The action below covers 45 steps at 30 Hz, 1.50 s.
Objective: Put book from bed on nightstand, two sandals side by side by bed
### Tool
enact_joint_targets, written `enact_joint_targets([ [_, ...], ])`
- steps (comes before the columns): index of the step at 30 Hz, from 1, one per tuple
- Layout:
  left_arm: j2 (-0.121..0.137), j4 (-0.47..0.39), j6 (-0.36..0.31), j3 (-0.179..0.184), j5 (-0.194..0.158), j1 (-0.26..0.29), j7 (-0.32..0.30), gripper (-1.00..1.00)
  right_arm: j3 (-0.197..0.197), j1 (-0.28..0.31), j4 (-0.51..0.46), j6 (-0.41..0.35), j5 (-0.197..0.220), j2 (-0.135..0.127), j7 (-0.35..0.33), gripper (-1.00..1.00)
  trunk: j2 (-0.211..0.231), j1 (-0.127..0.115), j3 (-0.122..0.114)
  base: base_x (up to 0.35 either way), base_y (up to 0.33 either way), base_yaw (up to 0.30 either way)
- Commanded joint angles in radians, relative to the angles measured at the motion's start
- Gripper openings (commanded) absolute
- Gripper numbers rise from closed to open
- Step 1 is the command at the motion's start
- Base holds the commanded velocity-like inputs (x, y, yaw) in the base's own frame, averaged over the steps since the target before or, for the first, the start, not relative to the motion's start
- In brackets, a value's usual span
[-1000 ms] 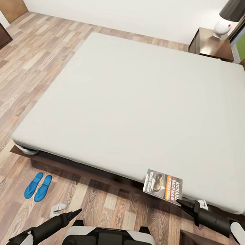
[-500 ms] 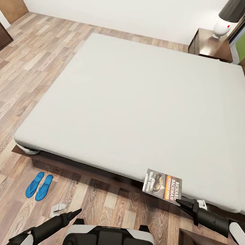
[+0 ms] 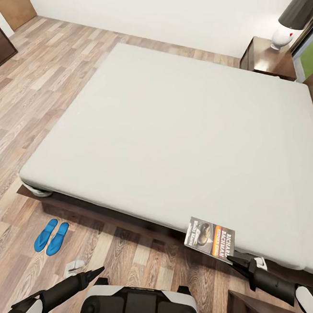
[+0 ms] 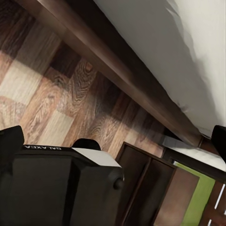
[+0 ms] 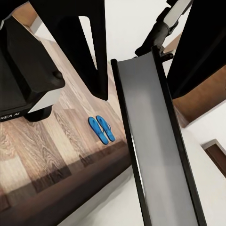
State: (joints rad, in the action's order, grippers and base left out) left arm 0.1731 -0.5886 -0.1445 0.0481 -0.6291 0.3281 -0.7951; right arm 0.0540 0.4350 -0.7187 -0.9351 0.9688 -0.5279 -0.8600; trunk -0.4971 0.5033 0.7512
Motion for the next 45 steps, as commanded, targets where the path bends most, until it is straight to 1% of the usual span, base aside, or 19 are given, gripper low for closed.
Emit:
enact_joint_targets([
  [1, 0.001, 0.0, -0.009, 0.004, -0.011, 0.0, -0.001, 1.0, 0.003, 0.001, 0.001, -0.004, 0.004, -0.001, -0.002, -1.0, 0.006, -0.003, -0.002, 0.0, 0.0, 0.0],
  [14, 0.001, -0.001, -0.009, 0.004, -0.011, 0.0, -0.001, 1.0, 0.003, 0.001, 0.002, -0.004, 0.005, -0.001, -0.002, -1.0, 0.097, -0.053, -0.043, 0.0, 0.0, 0.0],
  [29, 0.001, -0.001, -0.009, 0.004, -0.011, 0.0, -0.001, 1.0, 0.003, 0.001, 0.002, -0.003, 0.002, -0.001, -0.001, -1.0, 0.097, -0.053, -0.044, 0.0, 0.0, 0.0],
  [45, 0.001, 0.0, -0.009, 0.004, -0.011, 0.0, -0.001, 1.0, 0.004, 0.001, 0.002, -0.002, 0.001, 0.0, -0.001, -1.0, 0.097, -0.053, -0.068, 0.0, 0.0, 0.0],
])
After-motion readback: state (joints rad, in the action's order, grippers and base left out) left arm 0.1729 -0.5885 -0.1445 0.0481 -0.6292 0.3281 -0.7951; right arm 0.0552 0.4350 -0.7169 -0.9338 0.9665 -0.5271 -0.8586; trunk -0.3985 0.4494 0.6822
